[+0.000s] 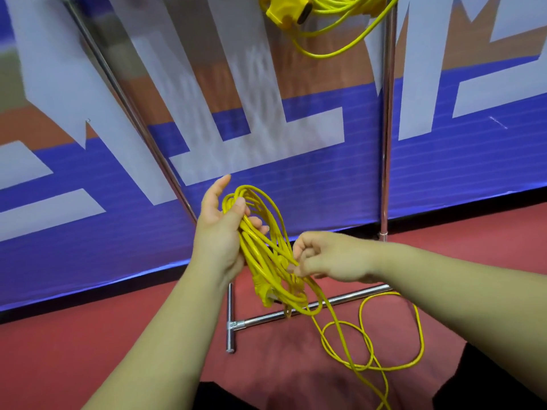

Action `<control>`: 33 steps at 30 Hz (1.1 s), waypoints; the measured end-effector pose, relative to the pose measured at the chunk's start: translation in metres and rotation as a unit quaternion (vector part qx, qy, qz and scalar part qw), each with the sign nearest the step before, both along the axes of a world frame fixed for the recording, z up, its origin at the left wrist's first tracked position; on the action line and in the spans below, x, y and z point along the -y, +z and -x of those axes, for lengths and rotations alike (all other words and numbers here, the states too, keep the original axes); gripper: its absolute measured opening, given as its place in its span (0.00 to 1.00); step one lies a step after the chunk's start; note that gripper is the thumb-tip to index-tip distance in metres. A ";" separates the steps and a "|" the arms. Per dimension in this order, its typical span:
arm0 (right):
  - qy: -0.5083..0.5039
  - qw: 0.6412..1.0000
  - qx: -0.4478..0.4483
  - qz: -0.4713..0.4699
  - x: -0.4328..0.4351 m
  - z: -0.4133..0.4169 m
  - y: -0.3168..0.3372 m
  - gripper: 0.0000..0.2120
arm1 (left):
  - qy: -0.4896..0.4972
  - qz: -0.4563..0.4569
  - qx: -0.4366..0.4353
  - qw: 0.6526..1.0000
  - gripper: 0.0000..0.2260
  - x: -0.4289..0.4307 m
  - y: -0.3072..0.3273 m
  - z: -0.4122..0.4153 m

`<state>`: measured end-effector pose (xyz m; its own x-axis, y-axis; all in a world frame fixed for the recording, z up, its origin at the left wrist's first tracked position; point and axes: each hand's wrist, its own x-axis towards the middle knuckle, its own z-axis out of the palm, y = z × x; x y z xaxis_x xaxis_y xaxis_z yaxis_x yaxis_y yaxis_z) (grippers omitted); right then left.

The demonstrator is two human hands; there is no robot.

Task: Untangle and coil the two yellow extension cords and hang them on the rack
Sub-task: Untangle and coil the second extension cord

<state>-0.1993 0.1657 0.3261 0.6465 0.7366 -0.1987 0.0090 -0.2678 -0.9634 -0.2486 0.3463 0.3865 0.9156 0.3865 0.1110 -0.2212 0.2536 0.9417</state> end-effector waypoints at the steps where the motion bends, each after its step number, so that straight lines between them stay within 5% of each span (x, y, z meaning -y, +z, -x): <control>1: 0.015 1.000 0.002 0.002 -0.003 0.004 -0.005 0.09 | 0.009 0.008 0.006 1.000 0.19 -0.003 0.001 0.000; 8: 0.019 1.000 -0.010 -0.013 -0.002 0.009 -0.005 0.10 | 0.025 0.004 -0.023 0.999 0.10 -0.030 0.000 0.002; 11: -0.055 0.998 0.023 -0.033 0.004 0.004 0.013 0.08 | 0.005 -0.133 -0.073 0.988 0.07 -0.037 -0.004 0.008; 15: -0.131 0.988 0.031 -0.080 0.010 0.000 0.033 0.06 | -0.093 -0.360 -0.114 0.921 0.05 -0.022 -0.007 0.019; 22: -0.131 0.983 0.081 -0.097 0.012 0.005 0.048 0.07 | -0.182 -0.443 -0.136 0.867 0.06 -0.004 -0.018 0.018; 25: -0.132 0.983 0.081 -0.102 0.019 0.002 0.051 0.06 | -0.168 -0.420 -0.115 0.884 0.03 -0.003 -0.015 0.016; 29: -0.115 0.987 0.031 -0.108 0.035 -0.008 0.047 0.03 | -0.030 -0.266 -0.112 0.957 0.03 -0.029 -0.010 0.001; 33: -0.119 0.990 0.008 -0.073 0.051 -0.014 0.031 0.03 | 0.119 -0.152 -0.127 0.973 0.10 -0.071 -0.010 -0.011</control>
